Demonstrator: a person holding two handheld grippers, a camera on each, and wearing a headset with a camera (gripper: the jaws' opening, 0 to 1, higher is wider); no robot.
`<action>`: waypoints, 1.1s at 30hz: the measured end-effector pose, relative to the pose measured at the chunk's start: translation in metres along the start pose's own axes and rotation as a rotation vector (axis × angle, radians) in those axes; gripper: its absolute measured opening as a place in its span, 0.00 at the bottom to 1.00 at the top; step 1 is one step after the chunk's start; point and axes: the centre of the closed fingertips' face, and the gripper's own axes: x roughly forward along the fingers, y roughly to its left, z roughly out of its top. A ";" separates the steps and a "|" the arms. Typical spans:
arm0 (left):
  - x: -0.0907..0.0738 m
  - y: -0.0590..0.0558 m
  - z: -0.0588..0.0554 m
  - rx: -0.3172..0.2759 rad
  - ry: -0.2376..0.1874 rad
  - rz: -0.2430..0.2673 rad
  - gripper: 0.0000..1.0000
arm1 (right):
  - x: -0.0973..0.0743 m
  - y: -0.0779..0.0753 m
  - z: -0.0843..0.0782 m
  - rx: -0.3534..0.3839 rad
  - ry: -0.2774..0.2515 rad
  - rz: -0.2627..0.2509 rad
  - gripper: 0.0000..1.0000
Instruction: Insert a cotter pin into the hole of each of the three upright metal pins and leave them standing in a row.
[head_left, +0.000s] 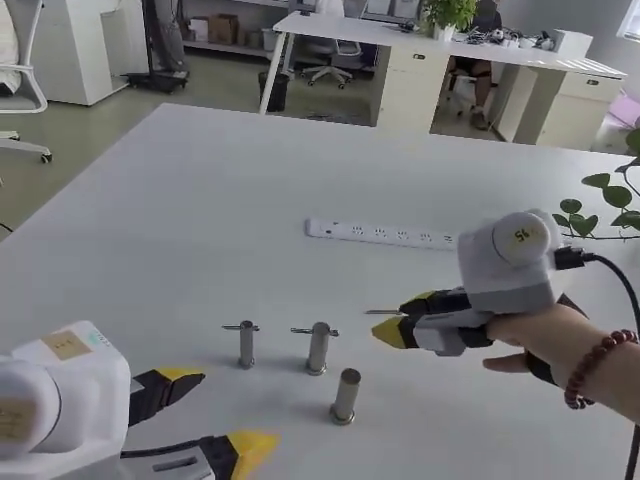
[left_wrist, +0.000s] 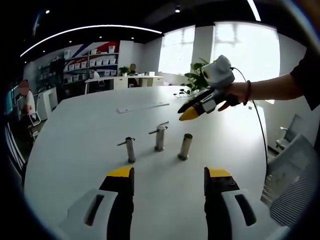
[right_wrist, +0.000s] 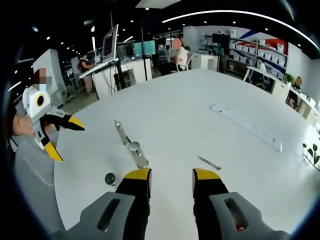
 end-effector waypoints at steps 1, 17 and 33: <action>0.000 0.001 0.000 -0.002 -0.001 0.001 0.56 | 0.001 -0.002 -0.001 0.011 0.006 0.000 0.29; 0.002 0.013 -0.006 -0.029 -0.005 0.024 0.56 | 0.028 -0.034 -0.003 0.003 0.101 -0.041 0.26; 0.000 0.023 -0.012 -0.049 -0.007 0.061 0.54 | 0.053 -0.068 -0.026 -0.076 0.223 -0.082 0.19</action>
